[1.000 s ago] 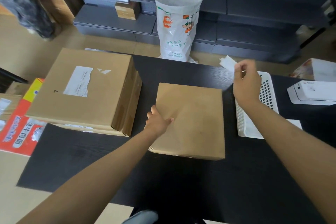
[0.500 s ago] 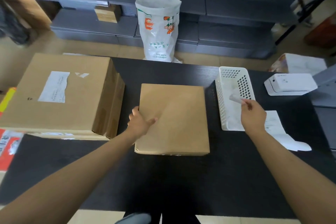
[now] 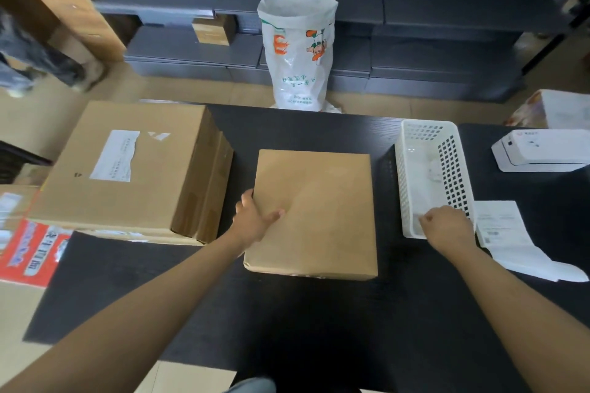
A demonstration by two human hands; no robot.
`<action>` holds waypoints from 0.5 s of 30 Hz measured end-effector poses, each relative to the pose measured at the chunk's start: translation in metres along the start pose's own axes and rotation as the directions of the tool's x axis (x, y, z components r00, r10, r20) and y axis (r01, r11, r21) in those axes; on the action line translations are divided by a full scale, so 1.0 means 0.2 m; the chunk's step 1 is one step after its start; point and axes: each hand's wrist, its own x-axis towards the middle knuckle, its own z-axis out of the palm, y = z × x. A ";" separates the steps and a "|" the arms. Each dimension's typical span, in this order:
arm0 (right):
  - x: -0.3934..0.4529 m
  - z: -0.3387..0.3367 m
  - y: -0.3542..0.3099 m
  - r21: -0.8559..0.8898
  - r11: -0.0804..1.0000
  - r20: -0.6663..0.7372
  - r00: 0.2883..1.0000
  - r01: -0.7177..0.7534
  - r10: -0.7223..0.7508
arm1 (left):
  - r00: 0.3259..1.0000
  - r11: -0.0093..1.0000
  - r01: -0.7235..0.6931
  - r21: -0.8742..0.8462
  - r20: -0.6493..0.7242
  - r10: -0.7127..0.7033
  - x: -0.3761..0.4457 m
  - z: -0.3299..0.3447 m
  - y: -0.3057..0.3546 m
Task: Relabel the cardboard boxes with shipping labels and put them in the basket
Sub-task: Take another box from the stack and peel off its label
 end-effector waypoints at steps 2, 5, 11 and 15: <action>-0.01 -0.02 -0.01 -0.036 0.999 -0.045 0.999 -0.010 0.008 | 1.000 1.000 0.001 0.016 -0.002 -0.001 0.00 0.00 0.00; -0.03 -0.05 -0.07 -0.005 1.000 -0.110 0.994 -0.022 0.021 | 1.000 1.000 -0.011 0.009 -0.023 0.011 -0.01 0.01 0.01; -0.12 -0.18 -0.22 -0.015 0.997 -0.281 0.957 0.075 -0.076 | 0.988 0.959 -0.108 0.262 -0.082 0.133 -0.06 0.01 0.05; -0.20 -0.28 -0.33 0.049 0.981 -0.299 0.940 0.187 -0.165 | 0.983 0.909 -0.139 0.393 -0.055 0.174 -0.09 -0.04 0.12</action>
